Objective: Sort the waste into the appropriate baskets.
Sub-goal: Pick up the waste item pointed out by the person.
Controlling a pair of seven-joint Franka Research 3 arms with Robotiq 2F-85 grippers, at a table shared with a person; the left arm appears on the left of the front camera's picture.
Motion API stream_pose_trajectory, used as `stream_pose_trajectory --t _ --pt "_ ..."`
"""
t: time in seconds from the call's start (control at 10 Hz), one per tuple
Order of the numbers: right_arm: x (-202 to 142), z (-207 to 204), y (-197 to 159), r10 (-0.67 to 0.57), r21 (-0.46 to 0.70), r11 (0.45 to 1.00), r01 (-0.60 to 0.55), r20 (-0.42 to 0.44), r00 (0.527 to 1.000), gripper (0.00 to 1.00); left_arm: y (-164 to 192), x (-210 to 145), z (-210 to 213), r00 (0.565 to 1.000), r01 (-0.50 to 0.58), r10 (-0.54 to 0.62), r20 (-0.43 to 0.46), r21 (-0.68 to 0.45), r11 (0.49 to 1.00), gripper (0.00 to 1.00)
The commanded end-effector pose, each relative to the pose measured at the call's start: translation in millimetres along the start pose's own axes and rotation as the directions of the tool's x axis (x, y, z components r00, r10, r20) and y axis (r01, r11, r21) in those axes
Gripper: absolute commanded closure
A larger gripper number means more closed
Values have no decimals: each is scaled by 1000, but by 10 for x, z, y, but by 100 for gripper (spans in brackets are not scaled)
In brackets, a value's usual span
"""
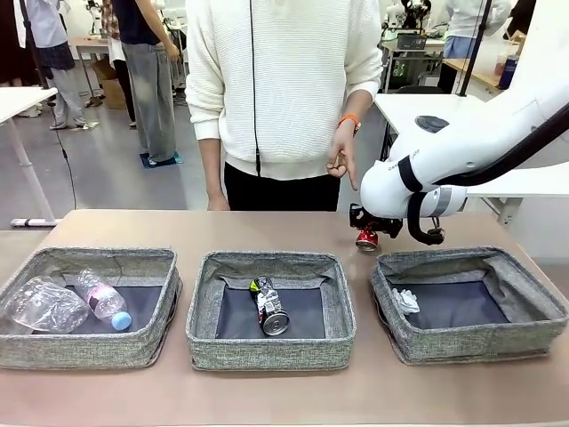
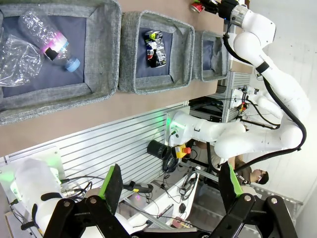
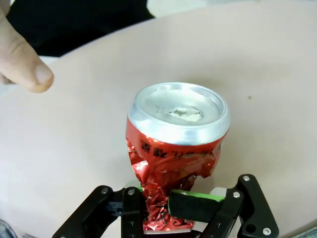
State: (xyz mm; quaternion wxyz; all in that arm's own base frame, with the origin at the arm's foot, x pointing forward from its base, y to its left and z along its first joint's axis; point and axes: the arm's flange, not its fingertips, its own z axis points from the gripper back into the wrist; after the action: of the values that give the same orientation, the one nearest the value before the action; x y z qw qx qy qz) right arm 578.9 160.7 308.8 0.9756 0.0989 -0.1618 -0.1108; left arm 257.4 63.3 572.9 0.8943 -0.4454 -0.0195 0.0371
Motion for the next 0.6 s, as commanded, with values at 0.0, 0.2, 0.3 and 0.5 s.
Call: stream_pose_trajectory --t 0.0,0.2,0.3,0.5 --pt "27 41 0 -51 9 999 51 -20 999 100 27 -27 11 1000 19 -19 -5 -8 1000 0" --pt "18 23 -64 -74 18 997 75 -40 996 100 27 -27 11 1000 19 -19 -5 -8 1000 0" --pt "9 2 -73 -75 16 997 76 -48 996 100 27 -27 11 1000 19 -19 -5 -8 1000 0" --pt "14 75 -81 -71 31 997 73 -44 996 100 27 -27 11 1000 19 -19 -5 -8 1000 0"
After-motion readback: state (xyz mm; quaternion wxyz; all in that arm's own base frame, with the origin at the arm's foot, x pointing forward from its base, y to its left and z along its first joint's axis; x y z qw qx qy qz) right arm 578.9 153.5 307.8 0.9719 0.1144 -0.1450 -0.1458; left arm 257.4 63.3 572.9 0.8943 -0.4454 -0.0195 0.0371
